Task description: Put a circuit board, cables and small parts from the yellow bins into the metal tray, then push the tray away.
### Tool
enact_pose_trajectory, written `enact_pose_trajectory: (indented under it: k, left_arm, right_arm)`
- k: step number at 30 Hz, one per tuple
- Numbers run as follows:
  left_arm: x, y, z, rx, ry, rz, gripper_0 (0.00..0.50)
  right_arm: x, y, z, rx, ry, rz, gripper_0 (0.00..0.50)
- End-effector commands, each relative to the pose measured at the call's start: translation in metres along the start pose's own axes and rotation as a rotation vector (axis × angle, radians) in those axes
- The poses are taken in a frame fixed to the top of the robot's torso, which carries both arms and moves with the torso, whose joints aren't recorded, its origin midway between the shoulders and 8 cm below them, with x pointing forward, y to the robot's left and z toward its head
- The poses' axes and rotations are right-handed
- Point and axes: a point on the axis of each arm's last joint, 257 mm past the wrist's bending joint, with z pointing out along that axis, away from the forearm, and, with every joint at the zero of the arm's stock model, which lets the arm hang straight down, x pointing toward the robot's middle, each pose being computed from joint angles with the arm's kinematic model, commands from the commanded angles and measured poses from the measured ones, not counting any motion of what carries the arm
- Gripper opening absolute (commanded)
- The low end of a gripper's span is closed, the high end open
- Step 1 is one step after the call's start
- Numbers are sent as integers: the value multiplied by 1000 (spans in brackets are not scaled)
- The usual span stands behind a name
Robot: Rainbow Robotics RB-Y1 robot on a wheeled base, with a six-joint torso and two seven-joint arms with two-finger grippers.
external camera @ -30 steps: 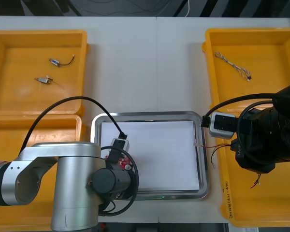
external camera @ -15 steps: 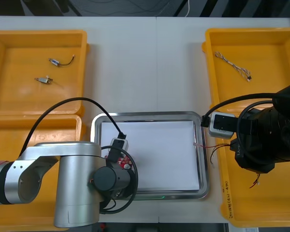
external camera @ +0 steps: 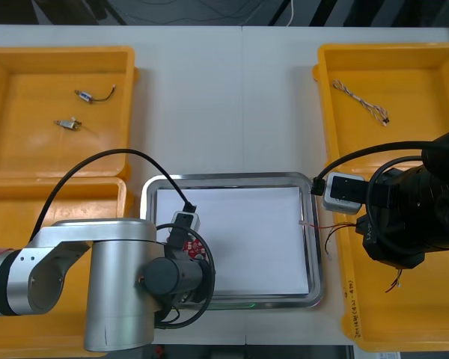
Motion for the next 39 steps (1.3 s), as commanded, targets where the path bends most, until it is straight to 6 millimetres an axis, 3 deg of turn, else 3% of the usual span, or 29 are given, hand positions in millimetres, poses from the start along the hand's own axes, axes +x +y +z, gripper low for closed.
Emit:
enact_pose_trajectory:
  k: [1,11,17,29,39]
  left_arm:
    - [-33,-11,-18,42,-34,-101,500]
    - [-72,4,-48,38,-23,-198,500]
    - [-95,32,-71,7,12,-196,500]
    - [-157,116,-130,-24,49,-241,500]
    - [-182,201,-168,-94,45,-218,500]
  right_arm:
    - [0,-5,-6,18,6,3,0]
    - [-11,3,-1,-6,-31,-11,0]
    - [-31,6,10,18,-54,-74,0]
    - [-93,28,36,-74,-132,-90,0]
    - [-103,47,66,-85,-105,-107,0]
